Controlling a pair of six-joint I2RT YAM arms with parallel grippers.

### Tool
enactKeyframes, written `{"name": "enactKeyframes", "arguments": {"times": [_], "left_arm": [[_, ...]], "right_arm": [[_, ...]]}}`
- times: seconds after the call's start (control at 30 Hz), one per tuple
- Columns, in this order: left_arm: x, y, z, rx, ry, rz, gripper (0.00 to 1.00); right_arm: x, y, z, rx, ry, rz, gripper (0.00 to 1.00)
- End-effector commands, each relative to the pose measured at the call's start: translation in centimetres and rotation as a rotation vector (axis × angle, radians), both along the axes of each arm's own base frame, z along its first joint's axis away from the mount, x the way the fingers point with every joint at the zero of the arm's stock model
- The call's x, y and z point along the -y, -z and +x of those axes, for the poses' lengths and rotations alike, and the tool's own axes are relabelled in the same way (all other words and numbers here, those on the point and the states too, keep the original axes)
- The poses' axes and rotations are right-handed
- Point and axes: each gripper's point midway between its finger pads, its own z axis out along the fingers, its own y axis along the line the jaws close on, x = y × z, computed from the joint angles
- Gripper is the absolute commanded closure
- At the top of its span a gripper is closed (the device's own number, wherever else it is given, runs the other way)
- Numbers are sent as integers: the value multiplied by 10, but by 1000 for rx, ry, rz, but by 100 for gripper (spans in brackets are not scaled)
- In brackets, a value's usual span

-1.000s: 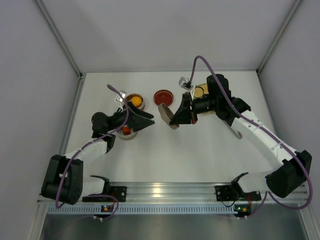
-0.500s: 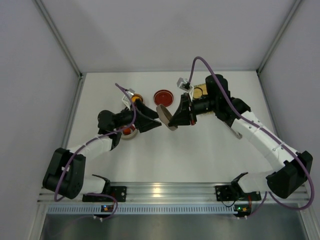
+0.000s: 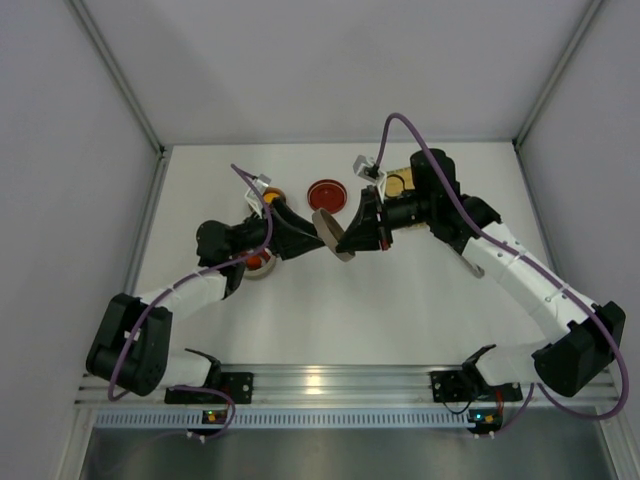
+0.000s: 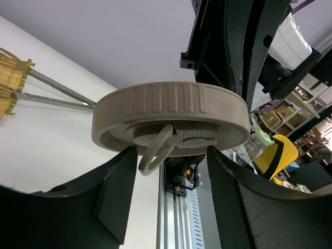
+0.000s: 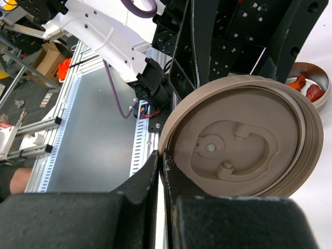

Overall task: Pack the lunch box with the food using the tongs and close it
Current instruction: Pick up the box lid from the center of the board.

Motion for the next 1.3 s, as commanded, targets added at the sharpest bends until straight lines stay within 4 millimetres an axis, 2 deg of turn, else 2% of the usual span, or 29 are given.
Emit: {"name": "enactKeyframes", "arguments": {"times": [0.0, 0.3, 0.37, 0.5, 0.57, 0.67, 0.7, 0.73, 0.77, 0.8, 0.83, 0.87, 0.9, 0.93, 0.97, 1.0, 1.03, 1.07, 1.1, 1.13, 1.2, 1.23, 1.27], "left_arm": [[-2, -23, -10, 100, 2, -46, 40], [1, -19, -1, 51, -6, -12, 60], [2, -17, -1, 38, -2, 3, 70], [4, -28, -1, 42, 5, -4, 84], [4, -32, 0, 28, 8, 1, 100], [5, -32, 3, -22, 14, 50, 100], [7, -28, 4, -49, 21, 84, 100], [7, -39, 11, 45, -11, 123, 100], [5, -7, 12, -140, -10, 257, 100], [2, -5, 14, -139, -28, 311, 100], [1, -21, 16, -83, -33, 334, 100], [-5, -16, 18, -8, -46, 395, 100], [-13, 1, 8, -111, -35, 484, 100], [-20, -8, 18, -1, -93, 538, 100], [-27, -5, 20, 18, -117, 591, 100], [-37, 8, 12, -35, -123, 677, 100], [-51, 18, 25, -34, -209, 774, 100], [-60, 12, 33, 46, -246, 837, 100], [-70, 17, 36, 52, -271, 903, 100], [-91, 33, 39, 51, -307, 1040, 100], [-111, 36, 44, 90, -341, 1157, 100], [-125, 41, 40, 114, -328, 1238, 100], [-146, 44, 48, 128, -391, 1347, 100]], "right_arm": [[-2, -42, -10, 118, -32, 93, 100], [-4, -40, -6, 117, -16, 90, 100], [-4, -39, -5, 117, -12, 87, 100], [-5, -29, -1, 107, 3, 70, 100], [-5, -26, 2, 110, 14, 62, 100], [-4, -21, 7, 120, 53, 39, 98], [-2, -16, 8, 115, 63, 16, 87], [-1, -17, 9, 125, 74, 9, 52], [1, -14, 15, 132, 113, -14, 40], [7, -14, 18, 136, 140, -27, 24], [10, -14, 20, 142, 162, -35, 9], [17, -12, 29, 138, 208, -52, 1], [24, -9, 32, 170, 221, -69, 1], [29, -8, 36, 171, 241, -79, 1], [39, -7, 45, 172, 282, -89, 1], [47, -8, 48, 186, 300, -91, 1], [53, -6, 50, 180, 320, -103, 0], [66, -6, 60, 185, 366, -111, 1], [74, -8, 61, 197, 385, -110, 1], [81, -7, 62, 195, 401, -112, 1], [101, -8, 69, 219, 455, -121, 1], [106, -8, 70, 223, 466, -130, 1], [116, -4, 72, 220, 487, -147, 1]]}}
